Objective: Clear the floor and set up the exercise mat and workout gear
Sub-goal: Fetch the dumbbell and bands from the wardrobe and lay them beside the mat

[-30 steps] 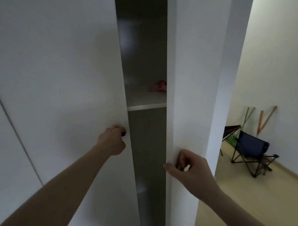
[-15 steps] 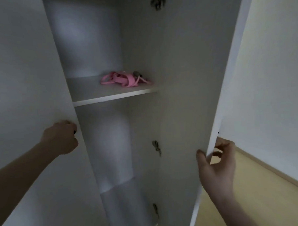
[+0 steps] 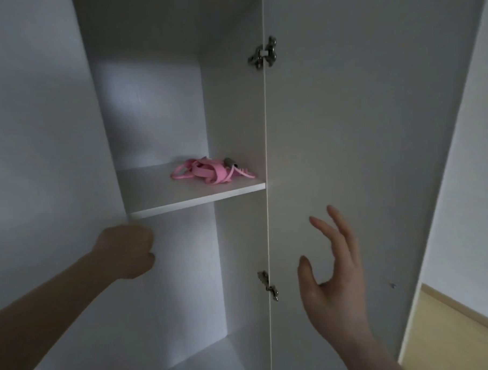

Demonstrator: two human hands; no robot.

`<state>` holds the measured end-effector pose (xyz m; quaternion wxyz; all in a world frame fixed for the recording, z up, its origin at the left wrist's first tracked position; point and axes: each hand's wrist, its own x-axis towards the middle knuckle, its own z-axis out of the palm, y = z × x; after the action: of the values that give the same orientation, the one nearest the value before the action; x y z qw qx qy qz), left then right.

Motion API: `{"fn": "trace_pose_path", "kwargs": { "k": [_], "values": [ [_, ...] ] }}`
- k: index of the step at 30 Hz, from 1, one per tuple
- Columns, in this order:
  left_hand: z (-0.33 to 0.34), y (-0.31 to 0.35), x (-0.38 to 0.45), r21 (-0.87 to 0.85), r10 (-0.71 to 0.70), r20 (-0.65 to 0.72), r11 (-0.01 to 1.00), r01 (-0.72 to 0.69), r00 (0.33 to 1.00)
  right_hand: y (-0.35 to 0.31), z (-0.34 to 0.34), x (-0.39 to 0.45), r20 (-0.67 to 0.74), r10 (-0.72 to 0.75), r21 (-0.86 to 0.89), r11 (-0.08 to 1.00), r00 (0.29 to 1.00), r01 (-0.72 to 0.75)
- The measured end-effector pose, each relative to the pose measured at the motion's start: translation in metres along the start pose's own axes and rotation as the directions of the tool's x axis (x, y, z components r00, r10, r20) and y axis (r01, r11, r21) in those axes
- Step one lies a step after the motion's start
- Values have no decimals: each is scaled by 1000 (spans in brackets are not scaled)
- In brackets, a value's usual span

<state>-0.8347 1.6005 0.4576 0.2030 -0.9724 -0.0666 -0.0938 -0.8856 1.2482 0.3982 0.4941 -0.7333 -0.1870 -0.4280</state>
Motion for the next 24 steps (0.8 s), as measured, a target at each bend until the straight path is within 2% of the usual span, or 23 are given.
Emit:
{"fn": "trace_pose_path", "kwargs": {
  "k": [3, 7, 11, 15, 18, 24],
  "values": [
    [-24, 11, 11, -184, -18, -102, 983, -1, 995, 4, 32, 34, 137, -49, 92, 995, 989, 36],
    [-48, 14, 35, -349, -34, -177, 937, -31, 984, 16, 79, 94, 269, -74, 105, 993, 960, 47],
    [-49, 12, 81, -484, -65, -129, 875, -6, 989, 29, 133, 161, 419, -41, 15, 999, 907, 39],
    [-35, 14, 127, -561, -100, -4, 824, 80, 995, 39, 181, 225, 536, 61, -179, 983, 842, 43],
    [-20, 13, 153, -587, -131, 104, 792, 167, 986, 48, 211, 268, 596, 123, -311, 947, 794, 86],
    [-2, 18, 180, -606, -210, 118, 759, 237, 971, 66, 270, 319, 703, 181, -461, 853, 688, 246]
  ]
}}
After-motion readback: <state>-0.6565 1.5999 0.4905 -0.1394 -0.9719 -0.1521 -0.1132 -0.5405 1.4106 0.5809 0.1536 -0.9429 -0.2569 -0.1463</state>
